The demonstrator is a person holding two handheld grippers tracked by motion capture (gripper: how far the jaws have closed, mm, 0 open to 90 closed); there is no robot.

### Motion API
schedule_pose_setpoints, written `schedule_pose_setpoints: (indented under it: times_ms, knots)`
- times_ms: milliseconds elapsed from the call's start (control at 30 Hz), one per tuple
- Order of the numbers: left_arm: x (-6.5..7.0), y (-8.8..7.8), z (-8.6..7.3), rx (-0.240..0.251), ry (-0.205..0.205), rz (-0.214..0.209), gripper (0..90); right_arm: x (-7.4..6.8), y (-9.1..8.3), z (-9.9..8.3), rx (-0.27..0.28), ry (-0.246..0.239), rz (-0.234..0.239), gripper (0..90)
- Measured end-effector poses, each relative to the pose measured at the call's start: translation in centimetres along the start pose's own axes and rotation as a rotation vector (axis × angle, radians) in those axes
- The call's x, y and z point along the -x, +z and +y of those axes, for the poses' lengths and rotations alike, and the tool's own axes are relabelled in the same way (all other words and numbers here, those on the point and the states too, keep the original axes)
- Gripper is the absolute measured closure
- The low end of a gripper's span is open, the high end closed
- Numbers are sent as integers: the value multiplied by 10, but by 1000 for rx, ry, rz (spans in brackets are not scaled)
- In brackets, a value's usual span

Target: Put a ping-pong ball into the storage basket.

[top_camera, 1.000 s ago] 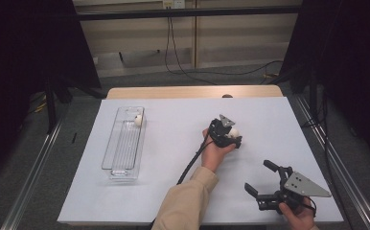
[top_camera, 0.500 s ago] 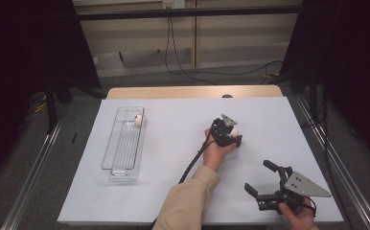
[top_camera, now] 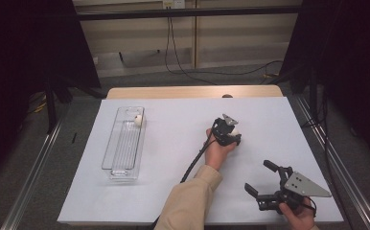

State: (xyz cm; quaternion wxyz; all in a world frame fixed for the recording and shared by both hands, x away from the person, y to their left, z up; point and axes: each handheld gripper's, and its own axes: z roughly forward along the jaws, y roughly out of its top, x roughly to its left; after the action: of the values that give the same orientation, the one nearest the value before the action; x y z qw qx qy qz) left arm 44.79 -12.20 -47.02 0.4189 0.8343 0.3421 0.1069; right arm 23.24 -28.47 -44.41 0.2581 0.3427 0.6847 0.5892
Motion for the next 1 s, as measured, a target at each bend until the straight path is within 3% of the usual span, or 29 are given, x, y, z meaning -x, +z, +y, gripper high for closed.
schedule_pose_setpoints:
  times_ms: [333, 633, 1000]
  knots:
    - [0, -5, 1, -21, -5, -23, 512, 0, 0, 0, -1, 0, 0, 4]
    - [-4, -14, 0, -13, -26, -51, 512, 1, 0, 0, 1, 0, -3, 4]
    - [-9, -28, 0, -5, -21, -63, 512, 0, 0, 0, 0, -1, -2, 4]
